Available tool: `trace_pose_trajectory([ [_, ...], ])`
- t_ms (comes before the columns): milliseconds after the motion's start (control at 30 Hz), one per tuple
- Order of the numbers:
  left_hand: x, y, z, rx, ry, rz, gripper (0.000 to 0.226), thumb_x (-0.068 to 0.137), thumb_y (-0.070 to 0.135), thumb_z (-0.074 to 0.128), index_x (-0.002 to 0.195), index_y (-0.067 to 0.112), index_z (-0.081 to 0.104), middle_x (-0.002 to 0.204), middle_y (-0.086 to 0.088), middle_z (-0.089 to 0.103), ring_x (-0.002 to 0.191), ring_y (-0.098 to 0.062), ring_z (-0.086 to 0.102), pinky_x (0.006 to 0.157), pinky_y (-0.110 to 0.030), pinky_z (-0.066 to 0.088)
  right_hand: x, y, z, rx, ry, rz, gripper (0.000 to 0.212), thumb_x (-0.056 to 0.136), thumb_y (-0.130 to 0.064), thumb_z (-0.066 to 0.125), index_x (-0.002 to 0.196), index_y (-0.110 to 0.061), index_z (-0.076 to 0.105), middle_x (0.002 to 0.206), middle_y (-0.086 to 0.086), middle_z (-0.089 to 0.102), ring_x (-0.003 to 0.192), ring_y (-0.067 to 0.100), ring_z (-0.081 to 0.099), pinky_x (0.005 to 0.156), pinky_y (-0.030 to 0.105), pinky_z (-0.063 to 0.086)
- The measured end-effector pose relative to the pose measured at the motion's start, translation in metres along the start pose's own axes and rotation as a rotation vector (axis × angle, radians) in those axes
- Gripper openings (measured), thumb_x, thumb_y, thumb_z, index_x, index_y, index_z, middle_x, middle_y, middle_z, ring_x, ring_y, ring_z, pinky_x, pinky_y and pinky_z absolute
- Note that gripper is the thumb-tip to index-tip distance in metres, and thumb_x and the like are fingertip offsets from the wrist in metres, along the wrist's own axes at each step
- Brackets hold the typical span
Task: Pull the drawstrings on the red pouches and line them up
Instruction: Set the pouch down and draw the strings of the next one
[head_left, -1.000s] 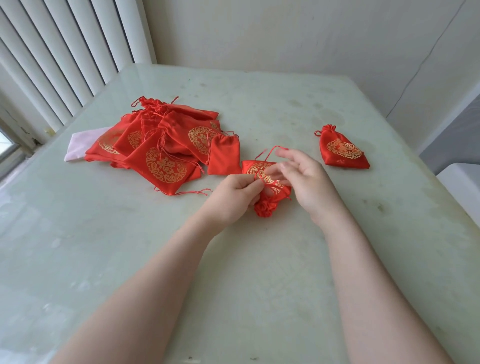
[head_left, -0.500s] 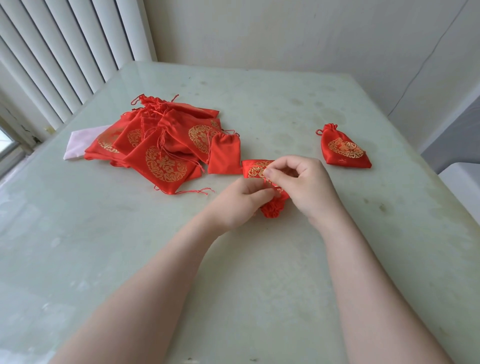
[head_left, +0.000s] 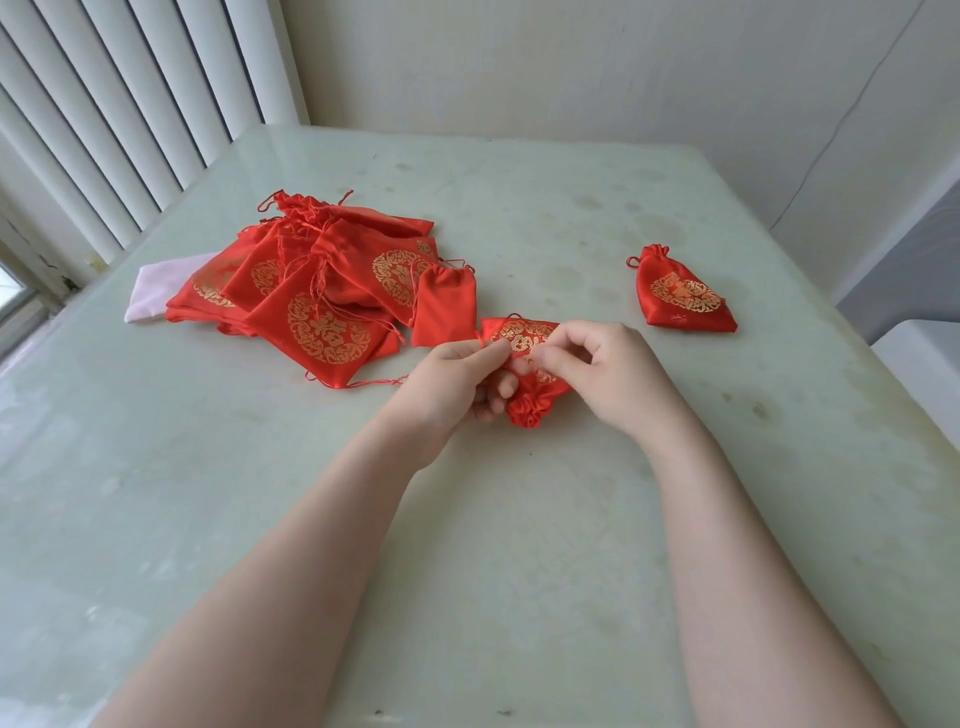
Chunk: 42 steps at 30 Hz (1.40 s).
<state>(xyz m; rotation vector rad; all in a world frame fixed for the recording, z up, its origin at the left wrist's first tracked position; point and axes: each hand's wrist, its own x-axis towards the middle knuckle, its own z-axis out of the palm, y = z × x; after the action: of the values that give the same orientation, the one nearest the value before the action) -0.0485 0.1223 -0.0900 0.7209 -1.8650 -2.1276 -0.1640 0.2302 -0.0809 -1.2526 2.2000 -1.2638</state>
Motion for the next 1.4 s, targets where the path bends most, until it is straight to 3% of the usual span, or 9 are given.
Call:
trace_pose_trajectory([
  [133,-0.001,0.003,-0.002,-0.129,-0.004,-0.023,0.026,0.097,0.02,0.044,0.077,0.011,0.057,0.054,0.005,0.06,0.047,-0.005,0.049,0.049,-0.016,0.036,-0.002,-0.007,-0.004,0.255,0.0,-0.122,0.017,0.082,-0.017,0.062,0.065,-0.019,0.061,0.071,-0.004,0.059,0.067,-0.001,0.052,0.065,0.014,0.04],
  [300,-0.002,0.002,-0.004,-0.129,-0.019,-0.007,0.021,0.094,0.017,0.049,0.074,0.014,0.056,0.056,0.007,0.06,0.049,-0.002,0.051,0.048,-0.014,0.037,-0.008,-0.012,-0.003,0.339,-0.278,-0.114,0.018,0.075,-0.017,0.06,0.058,-0.018,0.067,0.087,-0.002,0.058,0.079,0.008,0.058,0.076,0.021,0.047],
  [400,-0.003,0.004,-0.006,-0.119,-0.017,0.025,0.018,0.093,0.014,0.051,0.076,0.014,0.057,0.058,0.009,0.06,0.051,-0.001,0.052,0.048,-0.012,0.036,-0.004,-0.009,-0.005,0.412,-0.146,-0.053,0.022,0.082,-0.015,0.054,0.064,-0.011,0.066,0.084,0.002,0.061,0.078,0.007,0.062,0.079,0.023,0.05],
  [567,-0.006,0.006,-0.008,-0.017,-0.029,0.083,0.016,0.09,0.011,0.055,0.076,0.016,0.059,0.062,0.007,0.063,0.059,-0.005,0.055,0.059,-0.018,0.039,-0.002,-0.003,0.003,0.228,-0.165,0.034,0.02,0.083,-0.003,0.064,0.08,-0.023,0.067,0.079,-0.003,0.069,0.074,0.005,0.063,0.081,0.026,0.051],
  [700,-0.009,0.009,-0.01,0.063,-0.038,0.087,0.015,0.088,0.008,0.059,0.075,0.017,0.06,0.061,0.007,0.065,0.06,-0.004,0.057,0.058,-0.014,0.042,-0.002,-0.003,0.003,0.124,-0.154,0.028,0.023,0.083,-0.004,0.063,0.075,-0.025,0.067,0.082,0.01,0.071,0.076,0.013,0.06,0.081,0.038,0.05],
  [900,-0.005,0.006,-0.009,0.154,0.101,0.228,0.014,0.084,-0.001,0.062,0.079,0.012,0.061,0.06,0.007,0.063,0.054,0.001,0.055,0.058,-0.012,0.044,-0.001,-0.003,0.008,0.203,-0.123,0.062,0.023,0.087,-0.005,0.057,0.07,-0.02,0.059,0.073,0.002,0.061,0.071,0.015,0.054,0.073,0.036,0.045],
  [1100,0.007,-0.011,-0.013,0.775,0.377,0.583,0.006,0.077,0.012,0.067,0.082,0.009,0.068,0.068,-0.002,0.066,0.056,-0.004,0.055,0.059,-0.022,0.047,-0.003,-0.007,0.011,0.282,-0.192,0.054,0.025,0.085,0.0,0.061,0.07,-0.02,0.06,0.065,-0.008,0.058,0.058,-0.001,0.051,0.062,0.011,0.041],
  [1200,0.007,-0.012,-0.012,0.788,0.41,0.655,0.021,0.076,0.026,0.055,0.082,0.008,0.065,0.071,-0.005,0.066,0.062,-0.022,0.061,0.058,-0.035,0.051,-0.003,-0.009,0.01,0.272,-0.215,0.075,0.026,0.084,0.001,0.062,0.069,-0.021,0.063,0.067,-0.007,0.06,0.061,-0.003,0.054,0.063,0.009,0.042],
  [1400,0.004,-0.01,-0.009,0.754,0.406,0.782,0.019,0.08,0.024,0.054,0.083,0.007,0.062,0.074,0.003,0.06,0.062,-0.02,0.058,0.055,-0.034,0.049,0.0,-0.009,0.014,0.433,-0.123,0.251,0.019,0.091,-0.01,0.054,0.075,-0.018,0.059,0.062,0.0,0.052,0.055,0.008,0.046,0.046,0.018,0.03],
])
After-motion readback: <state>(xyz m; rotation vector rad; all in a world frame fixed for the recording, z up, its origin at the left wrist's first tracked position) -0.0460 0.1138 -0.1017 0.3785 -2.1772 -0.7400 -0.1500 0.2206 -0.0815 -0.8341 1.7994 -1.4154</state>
